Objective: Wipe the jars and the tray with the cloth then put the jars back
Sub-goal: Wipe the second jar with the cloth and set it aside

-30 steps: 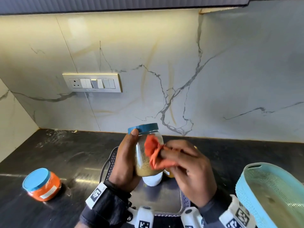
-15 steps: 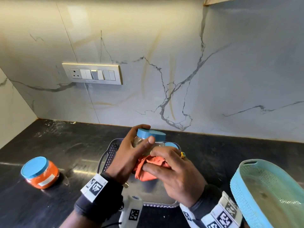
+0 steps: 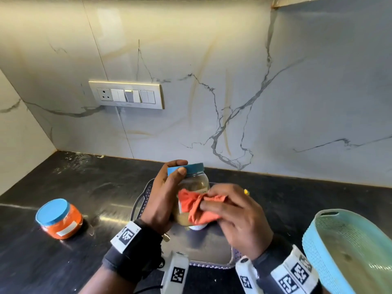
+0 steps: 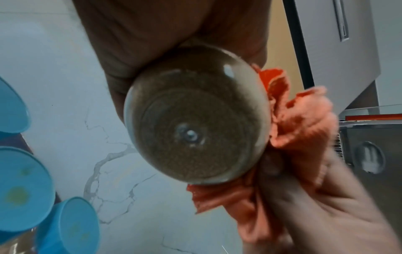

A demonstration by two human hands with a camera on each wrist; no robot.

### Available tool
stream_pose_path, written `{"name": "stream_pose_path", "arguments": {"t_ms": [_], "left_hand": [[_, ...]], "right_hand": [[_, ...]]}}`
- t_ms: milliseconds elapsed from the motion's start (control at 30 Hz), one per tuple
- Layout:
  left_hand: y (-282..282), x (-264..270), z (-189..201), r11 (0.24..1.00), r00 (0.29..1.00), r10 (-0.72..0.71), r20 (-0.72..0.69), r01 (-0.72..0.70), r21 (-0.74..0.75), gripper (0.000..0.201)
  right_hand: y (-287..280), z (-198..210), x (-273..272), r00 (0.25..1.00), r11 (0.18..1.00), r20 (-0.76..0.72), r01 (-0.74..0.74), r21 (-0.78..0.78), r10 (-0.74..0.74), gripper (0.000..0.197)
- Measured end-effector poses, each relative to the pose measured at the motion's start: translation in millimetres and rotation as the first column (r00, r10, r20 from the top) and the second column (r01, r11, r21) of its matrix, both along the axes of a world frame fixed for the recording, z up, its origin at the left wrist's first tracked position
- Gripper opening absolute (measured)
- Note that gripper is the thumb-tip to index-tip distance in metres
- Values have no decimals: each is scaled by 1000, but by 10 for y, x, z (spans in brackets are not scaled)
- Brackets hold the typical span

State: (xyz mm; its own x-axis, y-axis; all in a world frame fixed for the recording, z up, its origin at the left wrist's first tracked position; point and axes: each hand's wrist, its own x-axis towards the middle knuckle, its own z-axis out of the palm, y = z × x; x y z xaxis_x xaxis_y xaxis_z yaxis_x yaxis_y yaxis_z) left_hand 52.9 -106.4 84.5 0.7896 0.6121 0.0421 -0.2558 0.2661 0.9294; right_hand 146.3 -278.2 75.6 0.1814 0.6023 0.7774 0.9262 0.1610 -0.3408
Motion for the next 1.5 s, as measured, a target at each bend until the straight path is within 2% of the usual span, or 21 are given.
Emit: {"name": "stream_pose_path", "arguments": {"t_ms": [100, 167, 233, 333, 400, 467, 567, 633, 733, 800, 833, 1067, 1167, 1233, 1367, 1500], "left_hand": [[-77, -6, -7, 997, 999, -22, 27, 20, 73, 62], [-81, 5, 19, 998, 999, 2, 47, -5, 66, 60], [-30, 7, 44, 998, 996, 52, 66, -55, 39, 60], [58, -32, 55, 989, 991, 120, 51, -124, 81, 63], [59, -56, 41, 984, 992, 121, 33, -125, 127, 61], [22, -54, 22, 982, 993, 112, 23, -114, 150, 60], [-22, -44, 33, 985, 993, 112, 26, -114, 131, 62], [-13, -57, 50, 990, 993, 113, 44, -116, 83, 60], [12, -83, 50, 989, 989, 135, 68, -138, 54, 60], [3, -93, 24, 986, 986, 151, 67, -155, 60, 62], [-6, -94, 6, 985, 986, 155, 58, -159, 69, 62], [52, -184, -37, 965, 986, 150, -67, -131, 229, 67], [62, -232, -64, 970, 992, 113, -62, -97, 222, 58], [55, -273, -78, 965, 993, 87, -75, -66, 252, 53], [79, -344, -81, 926, 981, 141, -135, -82, 369, 67], [137, -451, -104, 933, 972, 186, -144, -128, 337, 66]], "right_hand": [[97, 54, 116, 964, 985, -261, 92, 144, -52, 33], [124, 41, 82, 937, 982, -348, 102, 160, -40, 27], [80, -29, -29, 952, 988, -298, 105, 115, -67, 28], [1, -101, -218, 999, 1000, -31, 7, -9, -8, 31], [28, -63, -250, 994, 998, 104, -22, -58, 28, 28], [94, -6, -200, 998, 1000, 59, 22, 19, -23, 26], [195, 60, -45, 980, 987, -175, 113, 117, -91, 24], [226, 30, 11, 933, 988, -360, 71, 135, -18, 23], [211, -158, -5, 783, 994, -620, 17, 106, 53, 23], [187, -276, -33, 691, 998, -722, 3, 62, 43, 23], [176, -309, -44, 668, 998, -743, 9, 59, 38, 24], [214, -259, -115, 664, 999, -747, 14, 47, 26, 24], [282, -262, -70, 654, 999, -756, 29, 39, 11, 25], [351, -249, -60, 622, 999, -783, 37, 29, 0, 25], [466, -238, -99, 439, 1000, -898, -28, 8, 20, 17], [565, -295, -149, 224, 988, -974, -152, 1, 35, 19]]}}
